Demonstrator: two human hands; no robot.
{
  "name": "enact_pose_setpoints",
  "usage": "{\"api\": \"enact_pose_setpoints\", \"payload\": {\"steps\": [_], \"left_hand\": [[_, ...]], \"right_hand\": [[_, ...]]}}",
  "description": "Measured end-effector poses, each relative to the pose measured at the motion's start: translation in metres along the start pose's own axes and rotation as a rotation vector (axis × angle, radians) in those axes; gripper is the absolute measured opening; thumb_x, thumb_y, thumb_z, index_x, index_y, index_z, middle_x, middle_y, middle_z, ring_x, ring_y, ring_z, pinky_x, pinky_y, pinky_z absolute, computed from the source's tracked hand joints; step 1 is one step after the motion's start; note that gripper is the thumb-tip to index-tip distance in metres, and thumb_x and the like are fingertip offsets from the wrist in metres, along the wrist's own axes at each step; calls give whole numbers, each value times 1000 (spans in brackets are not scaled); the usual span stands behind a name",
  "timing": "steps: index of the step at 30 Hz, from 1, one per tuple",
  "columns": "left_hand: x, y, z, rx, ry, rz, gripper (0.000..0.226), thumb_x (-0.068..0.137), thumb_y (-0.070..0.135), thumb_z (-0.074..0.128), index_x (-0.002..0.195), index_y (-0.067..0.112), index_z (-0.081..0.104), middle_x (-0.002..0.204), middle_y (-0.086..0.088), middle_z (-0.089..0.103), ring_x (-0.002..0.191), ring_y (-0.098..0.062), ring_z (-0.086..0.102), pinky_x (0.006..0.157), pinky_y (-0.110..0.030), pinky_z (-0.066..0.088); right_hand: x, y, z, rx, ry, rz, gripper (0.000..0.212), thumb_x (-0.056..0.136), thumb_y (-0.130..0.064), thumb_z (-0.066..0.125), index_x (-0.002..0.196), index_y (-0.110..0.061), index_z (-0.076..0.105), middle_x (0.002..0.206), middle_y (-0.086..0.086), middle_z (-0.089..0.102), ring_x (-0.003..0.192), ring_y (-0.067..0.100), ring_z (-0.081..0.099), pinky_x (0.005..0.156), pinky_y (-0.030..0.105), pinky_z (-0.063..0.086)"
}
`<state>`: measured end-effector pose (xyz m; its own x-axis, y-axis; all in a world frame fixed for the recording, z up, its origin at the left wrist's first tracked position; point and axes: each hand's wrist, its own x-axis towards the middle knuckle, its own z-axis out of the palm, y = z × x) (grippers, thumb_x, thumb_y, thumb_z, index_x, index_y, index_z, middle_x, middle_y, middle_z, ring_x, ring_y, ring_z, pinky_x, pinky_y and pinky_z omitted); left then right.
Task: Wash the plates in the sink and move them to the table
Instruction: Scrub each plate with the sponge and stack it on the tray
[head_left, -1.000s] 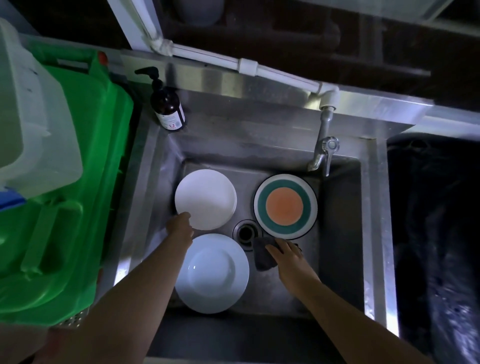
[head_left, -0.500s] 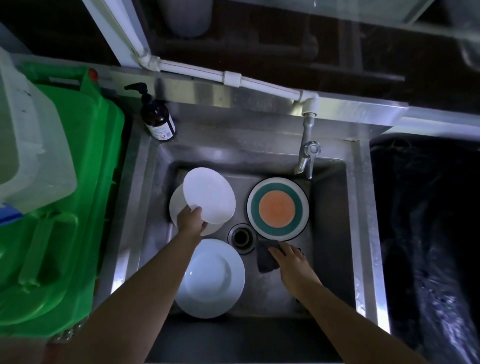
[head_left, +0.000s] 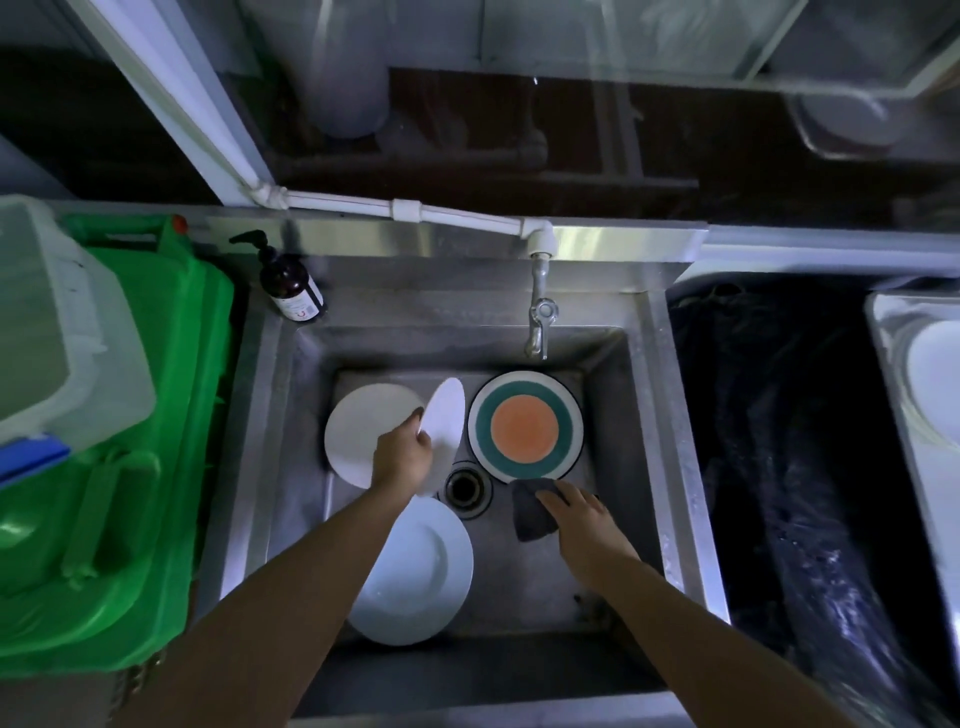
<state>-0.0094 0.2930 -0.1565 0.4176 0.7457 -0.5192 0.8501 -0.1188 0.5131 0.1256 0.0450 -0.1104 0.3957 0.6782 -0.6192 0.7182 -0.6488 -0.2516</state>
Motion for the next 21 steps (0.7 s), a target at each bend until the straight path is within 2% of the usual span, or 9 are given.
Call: {"api": "enact_pose_setpoints", "payload": {"steps": [6,8,11,12,15,16,18,21], "left_hand": [[-78,24,-7,-87,-66,-39,45,106,21,43,150,22,51,145,-13,59,128,-39,54,107,-39,44],[-112,30,-10,-266,-79,-108,43,107,28,44,149,25,52,146,-11,57,127,-37,53,107,-46,47],[-164,45,-13,-667,-61,-320,38,107,38,45,144,34,51,135,-4,57,116,-33,55,86,-47,56],[-181,52,-14,-795,-76,-361,36,107,40,45,142,33,51,134,-4,58,115,-32,57,83,-47,56],[-225,73,-8,-1046,-83,-316,34,109,37,45,135,20,57,115,-4,68,100,-25,65,83,-44,57],[-237,80,-6,-1053,-57,-295,36,109,35,45,134,13,57,109,-3,68,97,-23,66,86,-43,56],[-256,91,-4,-1099,-33,-275,41,109,37,44,137,9,56,115,-6,68,103,-24,66,92,-44,55],[-280,101,-7,-1374,-118,-266,47,106,46,43,132,10,58,126,-13,68,116,-29,65,92,-41,53]], "right_hand": [[-31,7,-16,79,21,-46,61,97,-4,47,153,-24,36,160,5,30,142,33,34,115,45,36],[-43,11,-22,164,45,-52,63,96,-1,45,153,-25,37,160,3,32,139,31,39,113,44,39],[-65,10,-36,328,150,-88,64,93,2,46,152,-23,41,155,4,40,135,28,46,111,38,42],[-73,8,-40,380,205,-123,63,93,3,48,151,-21,44,152,5,44,133,27,49,110,37,42],[-97,-4,-52,471,363,-276,60,93,4,48,149,-18,47,150,7,48,134,28,49,113,39,43],[-105,-10,-54,479,390,-332,58,93,0,46,149,-17,48,152,7,46,136,29,47,114,42,41],[-118,-19,-52,425,402,-435,56,93,-13,45,149,-17,49,156,7,42,143,31,39,118,47,35],[-133,-25,-44,250,403,-576,60,92,-35,45,149,-21,48,160,14,36,147,41,32,118,58,30]]}}
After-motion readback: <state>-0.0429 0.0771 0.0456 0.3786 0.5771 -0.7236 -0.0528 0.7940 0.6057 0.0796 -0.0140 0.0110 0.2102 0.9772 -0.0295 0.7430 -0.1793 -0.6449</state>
